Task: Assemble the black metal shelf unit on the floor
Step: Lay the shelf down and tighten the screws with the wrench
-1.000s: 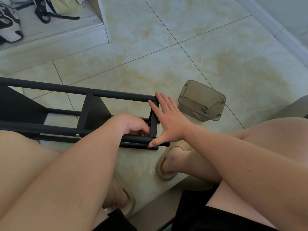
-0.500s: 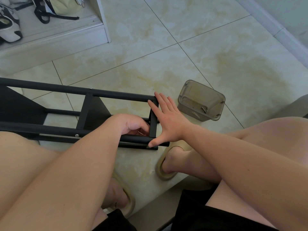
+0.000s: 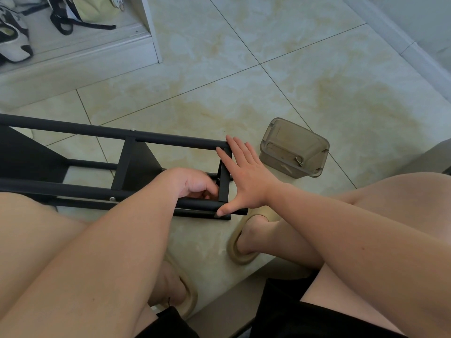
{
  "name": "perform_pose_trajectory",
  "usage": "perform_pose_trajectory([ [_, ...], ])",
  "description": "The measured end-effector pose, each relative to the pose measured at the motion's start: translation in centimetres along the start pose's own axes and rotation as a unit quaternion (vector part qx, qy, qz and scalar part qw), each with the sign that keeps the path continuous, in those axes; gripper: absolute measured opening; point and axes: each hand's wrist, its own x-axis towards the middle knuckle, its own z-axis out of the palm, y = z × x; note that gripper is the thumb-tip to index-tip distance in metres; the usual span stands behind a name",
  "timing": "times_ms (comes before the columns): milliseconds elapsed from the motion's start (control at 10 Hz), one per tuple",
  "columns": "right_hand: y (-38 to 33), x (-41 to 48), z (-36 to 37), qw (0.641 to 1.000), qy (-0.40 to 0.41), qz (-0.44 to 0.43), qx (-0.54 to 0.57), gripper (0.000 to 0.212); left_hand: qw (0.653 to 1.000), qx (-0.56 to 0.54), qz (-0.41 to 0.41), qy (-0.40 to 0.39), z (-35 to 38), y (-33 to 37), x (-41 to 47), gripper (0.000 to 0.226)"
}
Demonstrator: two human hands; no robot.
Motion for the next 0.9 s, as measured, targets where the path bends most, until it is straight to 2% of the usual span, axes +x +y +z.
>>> perform_pose_trajectory([
  [200, -0.05, -0.03, -0.07, 1.0, -0.003, 0.0, 0.0, 0.151, 0.999, -0.039, -0.003, -0.028, 0.04, -0.01, -0.21, 0.014],
  [300, -0.08, -0.06, -0.09, 1.0, -0.005, 0.001, -0.005, 0.151, 0.997, -0.071, -0.012, -0.023, 0.1, -0.05, -0.21, 0.01],
  [400, -0.09, -0.09, -0.15, 1.0, -0.007, 0.002, -0.006, 0.151, 0.999, -0.031, -0.019, -0.007, 0.17, 0.14, -0.36, 0.015],
  [500, -0.09, -0.09, -0.19, 1.0, -0.007, 0.001, -0.005, 0.151, 1.0, 0.021, -0.022, -0.002, 0.38, 0.39, -0.49, 0.043],
  [700, -0.07, -0.06, -0.13, 1.0, -0.004, 0.002, -0.005, 0.151, 1.0, 0.013, -0.007, 0.005, 0.38, 0.49, -0.62, 0.01],
  [800, -0.06, -0.06, -0.13, 1.0, -0.004, 0.001, -0.004, 0.151, 1.0, -0.001, -0.004, -0.003, 0.38, 0.52, -0.75, 0.006],
  [900, -0.03, -0.06, -0.1, 1.0, -0.003, 0.001, -0.005, 0.151, 1.0, -0.016, 0.0, -0.015, 0.33, 0.39, -0.66, 0.015],
])
